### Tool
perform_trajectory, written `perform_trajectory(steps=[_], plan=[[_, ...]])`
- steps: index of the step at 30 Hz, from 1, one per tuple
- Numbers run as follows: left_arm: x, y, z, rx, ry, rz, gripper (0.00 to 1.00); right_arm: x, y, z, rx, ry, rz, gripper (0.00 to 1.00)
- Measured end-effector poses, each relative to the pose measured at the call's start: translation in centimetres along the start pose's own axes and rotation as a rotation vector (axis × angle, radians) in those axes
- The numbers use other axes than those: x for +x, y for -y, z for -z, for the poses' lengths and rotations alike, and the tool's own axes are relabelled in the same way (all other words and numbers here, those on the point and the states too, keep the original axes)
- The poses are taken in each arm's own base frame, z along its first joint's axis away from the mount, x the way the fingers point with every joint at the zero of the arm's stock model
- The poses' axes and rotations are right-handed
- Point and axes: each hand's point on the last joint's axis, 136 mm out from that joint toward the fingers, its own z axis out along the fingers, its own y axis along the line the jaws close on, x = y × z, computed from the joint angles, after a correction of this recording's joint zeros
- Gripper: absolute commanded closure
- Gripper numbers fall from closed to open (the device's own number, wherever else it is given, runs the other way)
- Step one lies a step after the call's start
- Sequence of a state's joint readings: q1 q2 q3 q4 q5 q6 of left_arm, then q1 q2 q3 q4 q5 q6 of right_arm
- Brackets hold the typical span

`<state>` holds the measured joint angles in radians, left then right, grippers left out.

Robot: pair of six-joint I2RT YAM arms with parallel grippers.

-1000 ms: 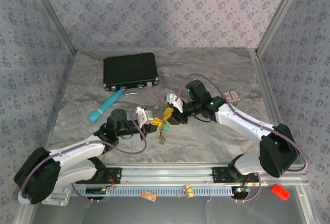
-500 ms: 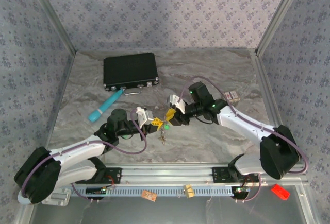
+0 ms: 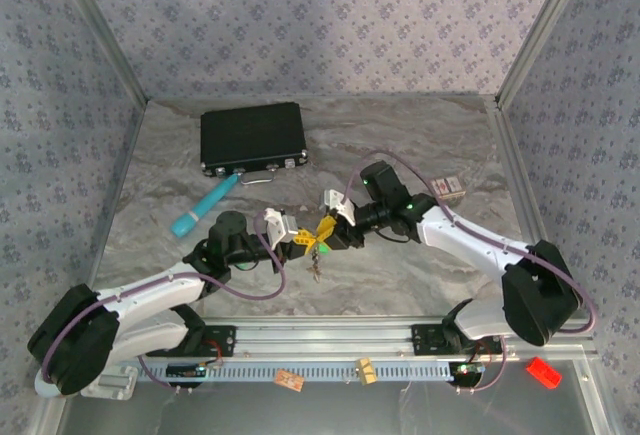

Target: Put the keys on the keyring

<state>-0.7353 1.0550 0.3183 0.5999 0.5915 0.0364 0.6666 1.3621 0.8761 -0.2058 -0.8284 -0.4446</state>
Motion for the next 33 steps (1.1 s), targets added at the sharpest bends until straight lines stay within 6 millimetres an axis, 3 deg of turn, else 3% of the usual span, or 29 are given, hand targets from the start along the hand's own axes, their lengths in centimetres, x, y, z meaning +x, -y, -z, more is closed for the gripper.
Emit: perform_trajectory(steps=[6, 9, 11, 15, 20, 24, 30, 33], plan=[[0.0, -0.1, 0.0, -0.005, 0.0, 0.001, 1.0, 0.0, 0.2, -0.2, -0.006, -0.003, -0.004, 0.85], [0.0, -0.1, 0.0, -0.006, 0.0, 0.002, 1.0, 0.0, 0.1, -0.3, -0.019, -0.004, -0.005, 0.99], [0.0, -0.2, 0.0, -0.009, -0.001, 0.005, 1.0, 0.0, 0.0, -0.4, -0.026, -0.006, -0.006, 1.0], [0.2, -0.5, 0.0, -0.026, -0.012, 0.01, 0.8, 0.0, 0.0, -0.3, -0.027, -0.028, -0.003, 1.0], [-0.1, -1.0, -0.2, -0.045, -0.05, 0.005, 0.77, -0.3, 0.4, -0.1, 0.017, -0.128, 0.055, 1.0], [-0.2, -1.2, -0.3, -0.052, -0.072, 0.002, 0.8, -0.3, 0.5, 0.0, 0.052, -0.232, 0.118, 1.0], [0.5, -0.9, -0.4, -0.037, -0.113, 0.002, 0.99, 0.2, 0.4, 0.0, 0.063, -0.336, 0.17, 1.0], [0.4, -0.8, -0.5, -0.026, -0.115, -0.001, 1.0, 0.3, 0.2, 0.1, 0.061, -0.352, 0.181, 1.0]])
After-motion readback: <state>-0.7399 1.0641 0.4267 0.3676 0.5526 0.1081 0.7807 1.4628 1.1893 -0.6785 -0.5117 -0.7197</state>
